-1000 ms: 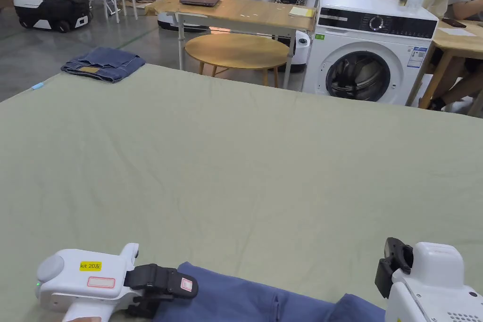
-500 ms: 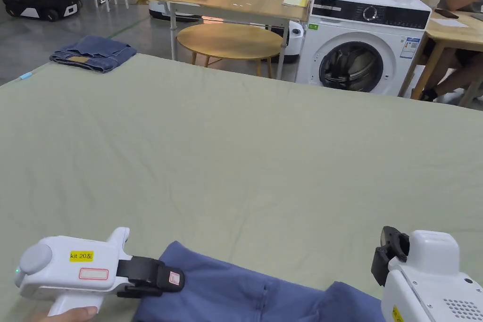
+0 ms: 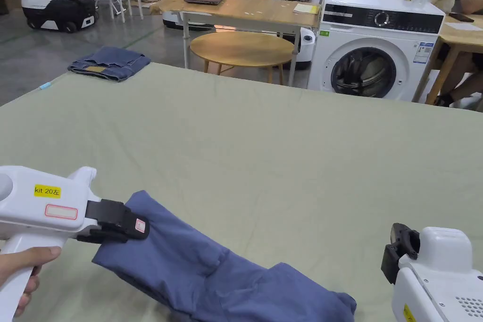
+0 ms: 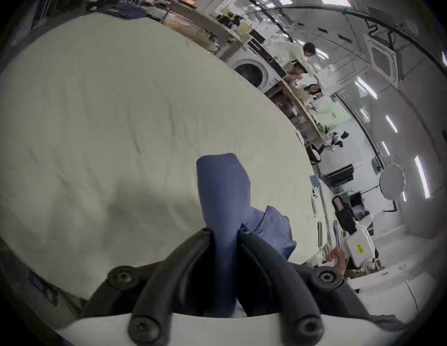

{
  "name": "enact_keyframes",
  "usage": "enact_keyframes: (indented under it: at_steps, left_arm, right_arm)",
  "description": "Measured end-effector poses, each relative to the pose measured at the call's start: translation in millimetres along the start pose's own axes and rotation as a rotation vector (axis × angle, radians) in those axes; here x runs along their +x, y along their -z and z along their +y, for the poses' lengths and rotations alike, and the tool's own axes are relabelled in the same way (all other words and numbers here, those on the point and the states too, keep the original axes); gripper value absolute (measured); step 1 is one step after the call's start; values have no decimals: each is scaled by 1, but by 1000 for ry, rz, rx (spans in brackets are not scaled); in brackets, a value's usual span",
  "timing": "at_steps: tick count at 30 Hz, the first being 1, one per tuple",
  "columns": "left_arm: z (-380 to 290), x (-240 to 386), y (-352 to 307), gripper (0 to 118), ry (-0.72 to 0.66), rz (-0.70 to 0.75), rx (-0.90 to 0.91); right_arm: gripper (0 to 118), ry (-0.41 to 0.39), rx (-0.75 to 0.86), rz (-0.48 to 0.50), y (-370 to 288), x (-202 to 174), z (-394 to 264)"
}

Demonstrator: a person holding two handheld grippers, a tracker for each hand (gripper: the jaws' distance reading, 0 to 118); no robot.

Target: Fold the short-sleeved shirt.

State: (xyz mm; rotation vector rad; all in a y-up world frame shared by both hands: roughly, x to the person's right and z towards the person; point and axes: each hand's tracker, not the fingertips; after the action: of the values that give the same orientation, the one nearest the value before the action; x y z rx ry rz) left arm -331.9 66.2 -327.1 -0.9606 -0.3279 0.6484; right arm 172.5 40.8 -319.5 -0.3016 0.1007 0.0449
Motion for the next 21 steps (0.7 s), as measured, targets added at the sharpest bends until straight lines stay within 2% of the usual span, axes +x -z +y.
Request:
enact_keyframes:
  at_steps: [6, 18, 21]
  left_arm:
    - [5, 59, 24, 4, 43, 10, -51]
    - [-20, 168, 119, 4, 367, 125, -267]
    - [-27, 180, 141, 4, 360, 126, -302]
  right_arm:
    - [0, 15, -4, 7, 1, 1, -2]
    - [0, 24, -16, -11, -5, 17, -6]
    - [0, 30, -18, -25, -6, 23, -7]
